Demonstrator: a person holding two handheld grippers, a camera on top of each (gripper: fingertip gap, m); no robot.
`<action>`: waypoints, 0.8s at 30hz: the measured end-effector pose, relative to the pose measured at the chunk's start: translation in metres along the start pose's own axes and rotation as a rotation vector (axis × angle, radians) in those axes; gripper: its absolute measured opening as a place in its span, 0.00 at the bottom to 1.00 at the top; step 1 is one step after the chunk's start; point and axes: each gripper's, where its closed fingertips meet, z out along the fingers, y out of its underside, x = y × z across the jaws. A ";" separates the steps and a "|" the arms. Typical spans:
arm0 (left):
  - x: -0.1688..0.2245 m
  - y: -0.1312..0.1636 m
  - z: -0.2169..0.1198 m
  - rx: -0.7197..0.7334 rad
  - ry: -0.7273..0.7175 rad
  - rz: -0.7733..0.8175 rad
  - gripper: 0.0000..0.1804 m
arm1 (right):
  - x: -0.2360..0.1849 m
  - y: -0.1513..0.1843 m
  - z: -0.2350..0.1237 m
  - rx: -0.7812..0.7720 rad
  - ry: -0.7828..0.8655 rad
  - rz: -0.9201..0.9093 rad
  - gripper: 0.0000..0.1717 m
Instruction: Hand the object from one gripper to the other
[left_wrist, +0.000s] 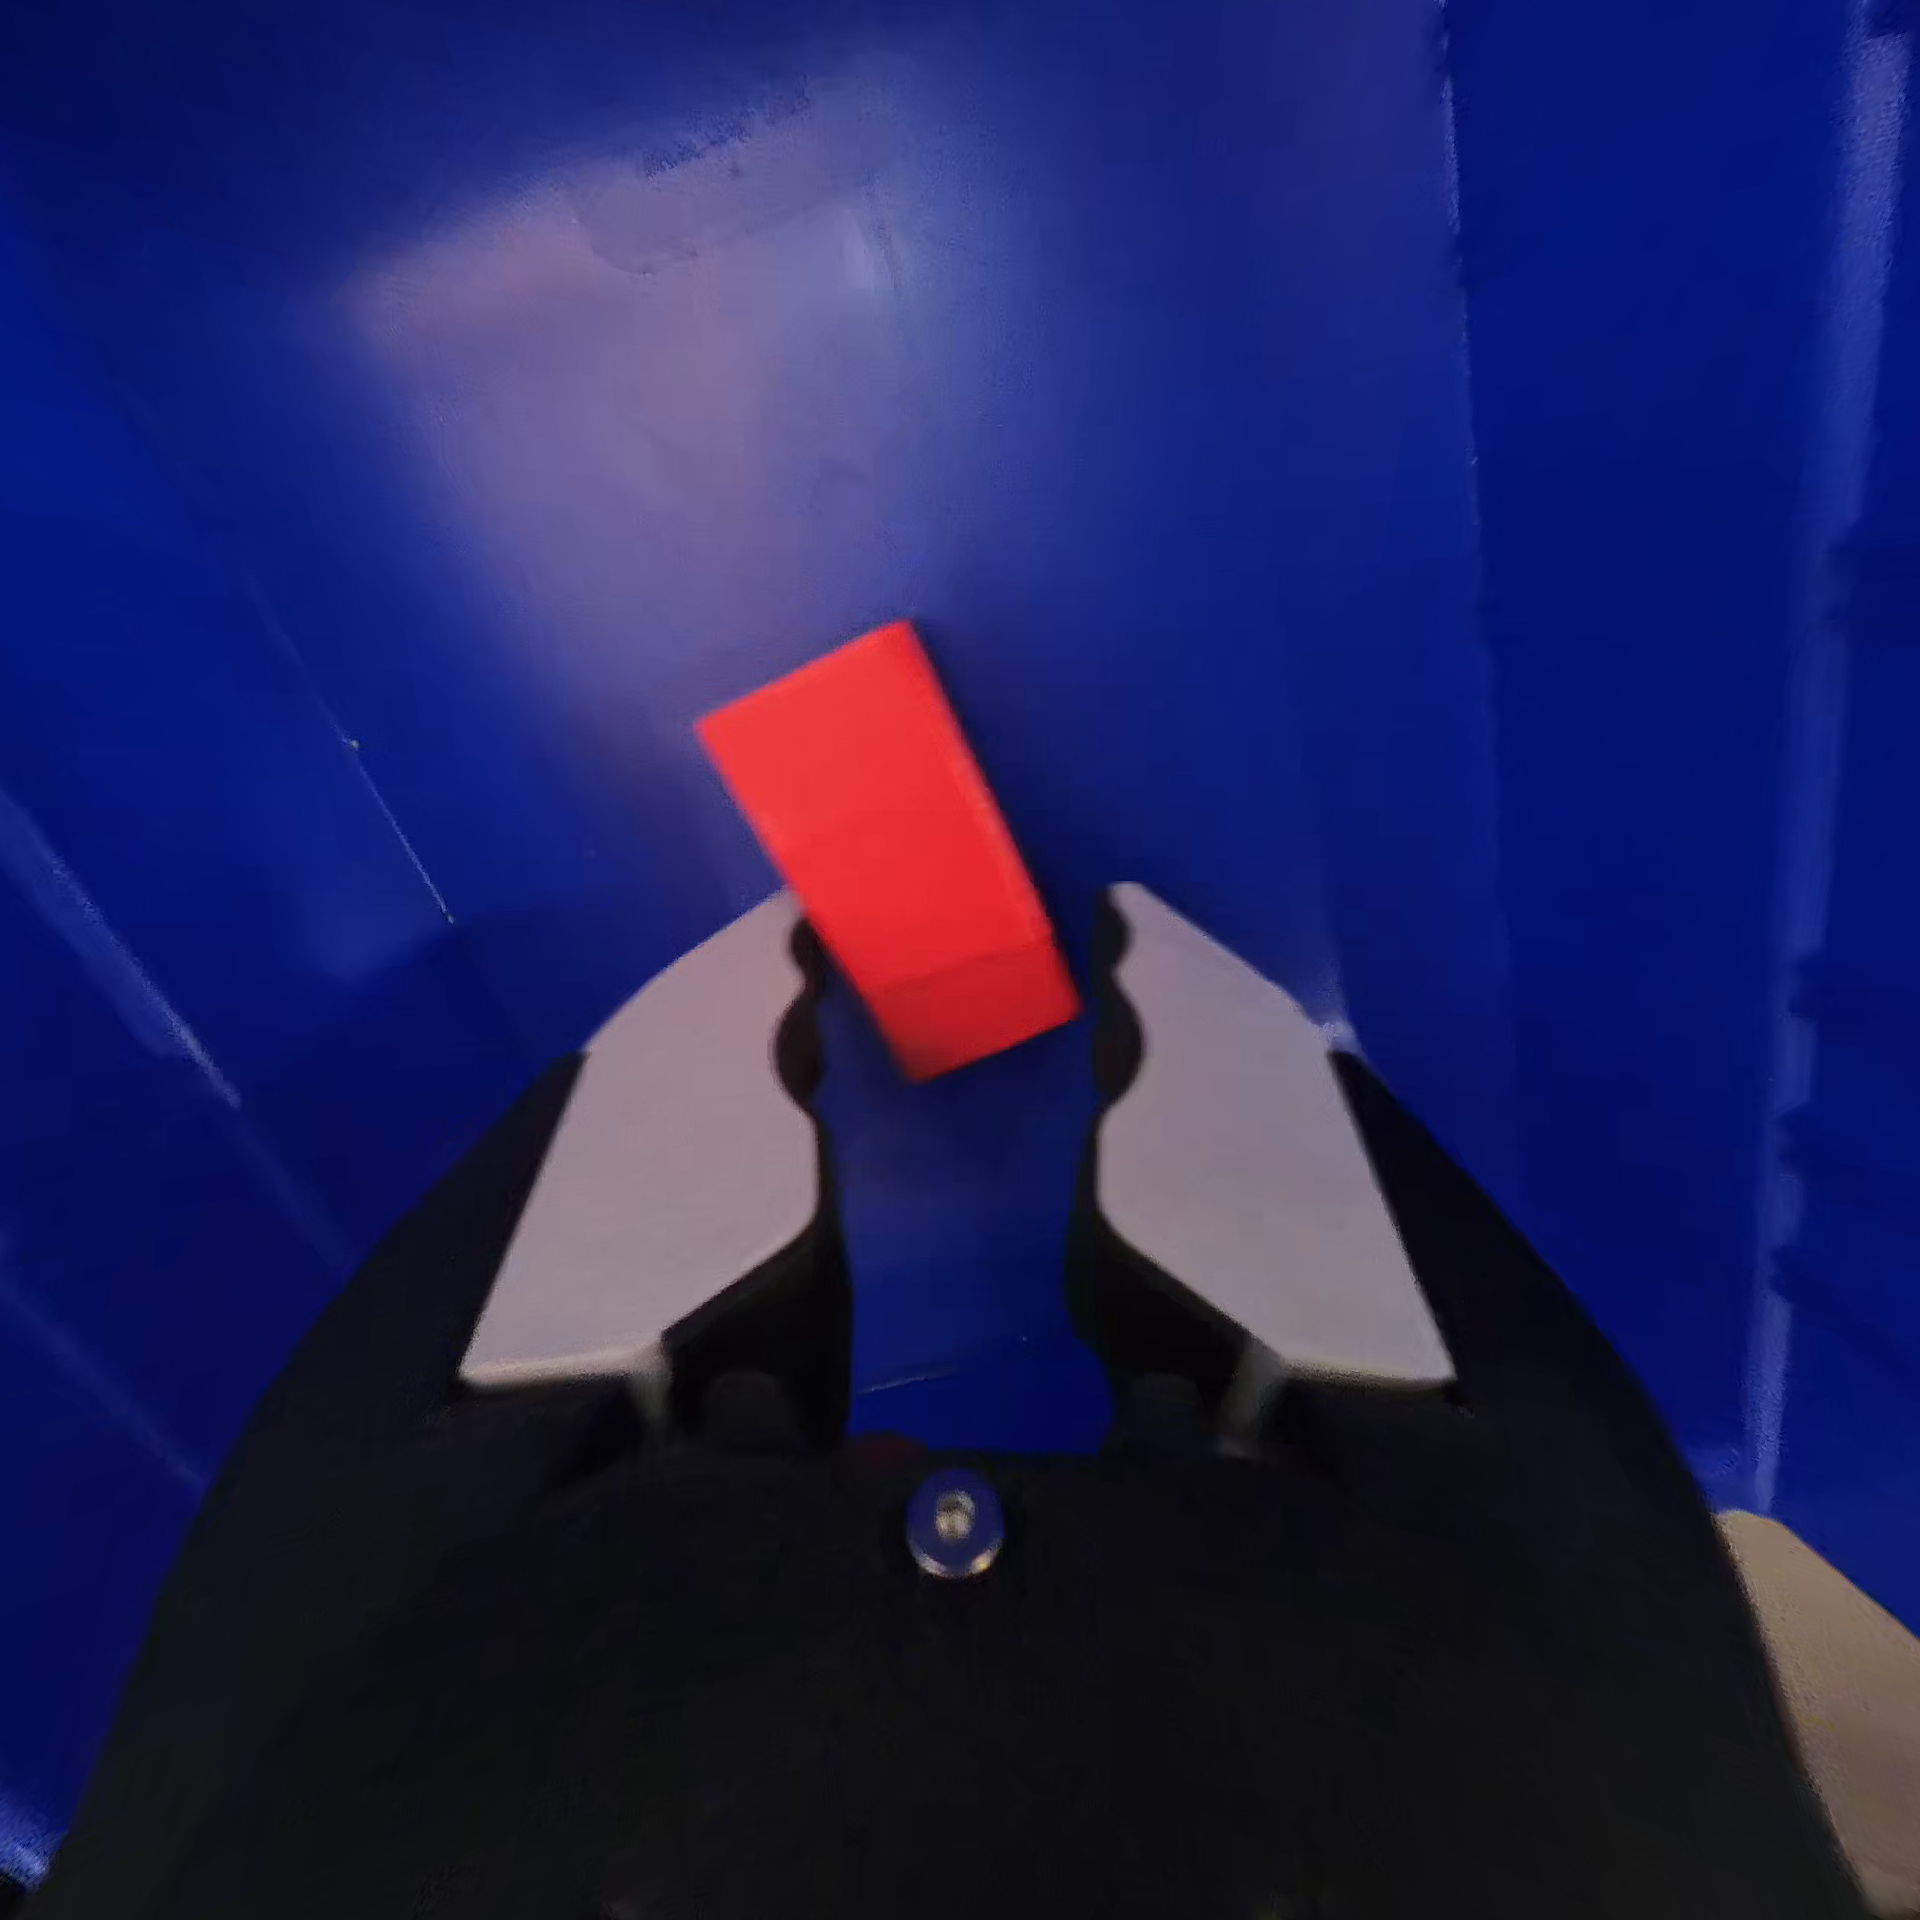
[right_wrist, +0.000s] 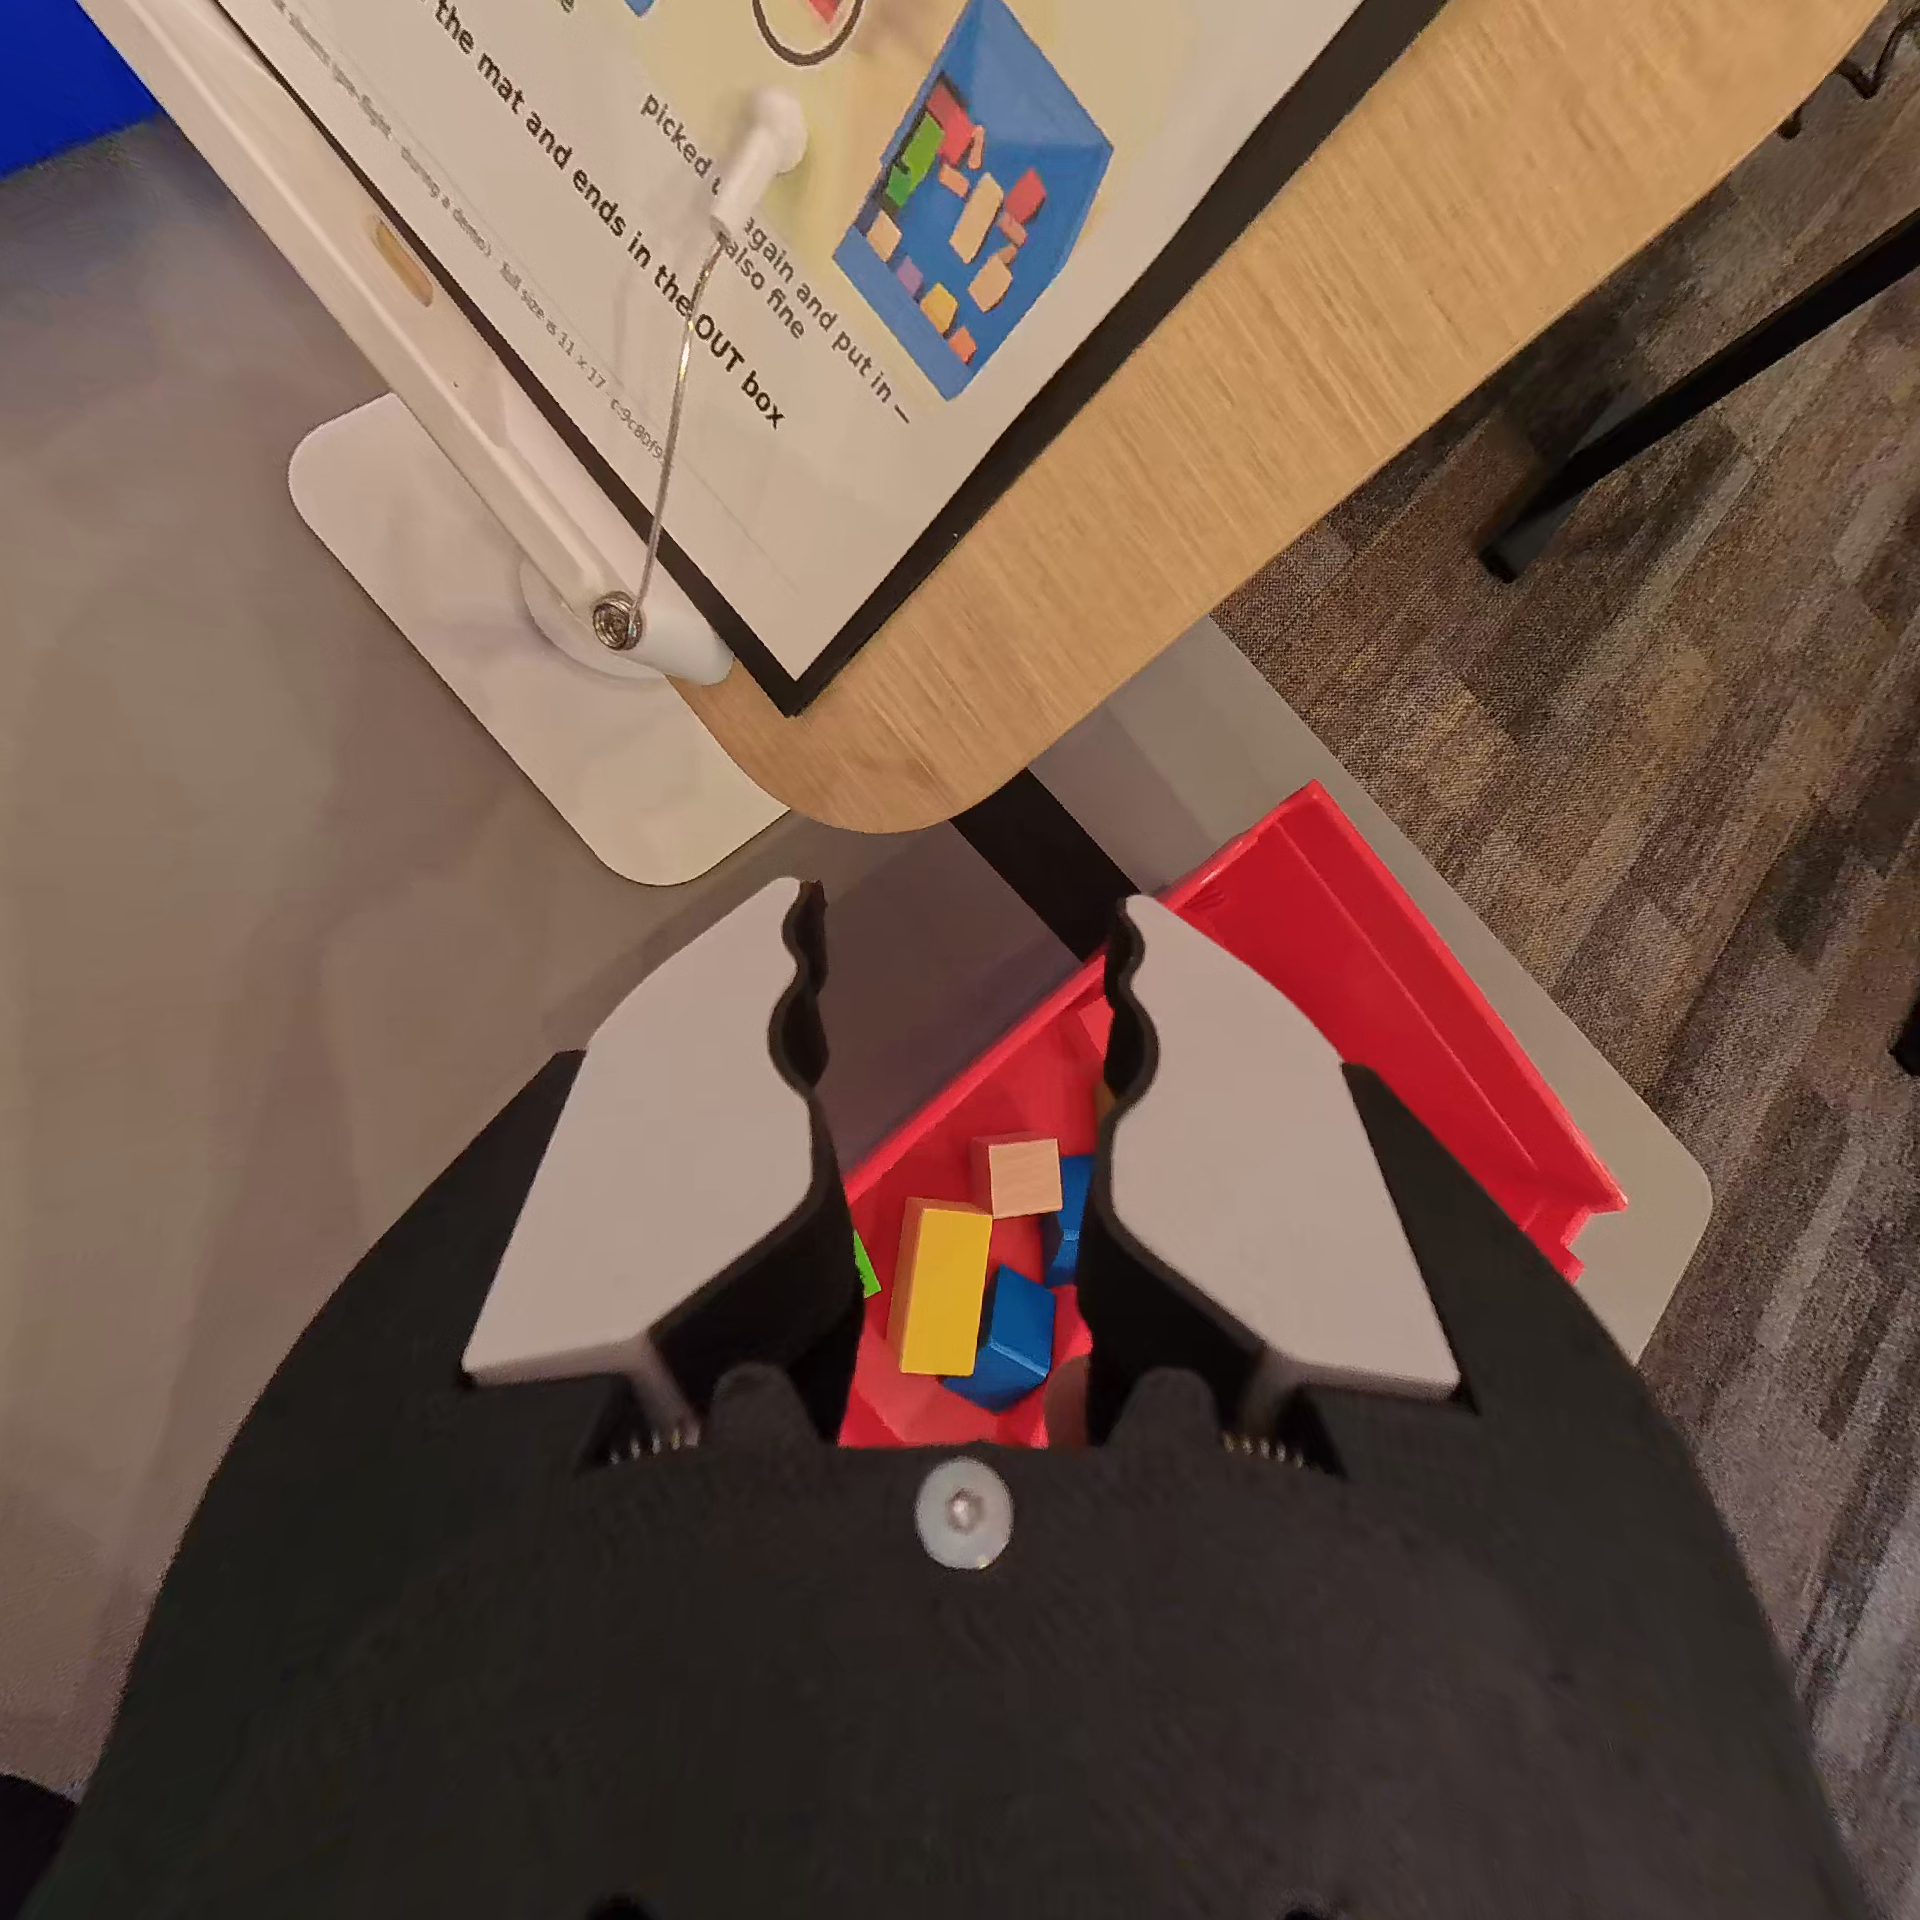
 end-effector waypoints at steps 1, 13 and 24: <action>0.000 -0.001 0.000 0.004 0.017 -0.007 0.22 | -0.001 -0.001 -0.001 0.006 -0.001 -0.004 0.29; 0.115 -0.030 -0.159 0.746 0.344 0.275 0.20 | -0.167 -0.113 -0.082 0.680 -0.532 -0.256 0.32; 0.301 0.008 -0.240 1.062 0.713 0.627 0.20 | -0.267 -0.127 -0.050 0.742 -0.966 -0.175 0.38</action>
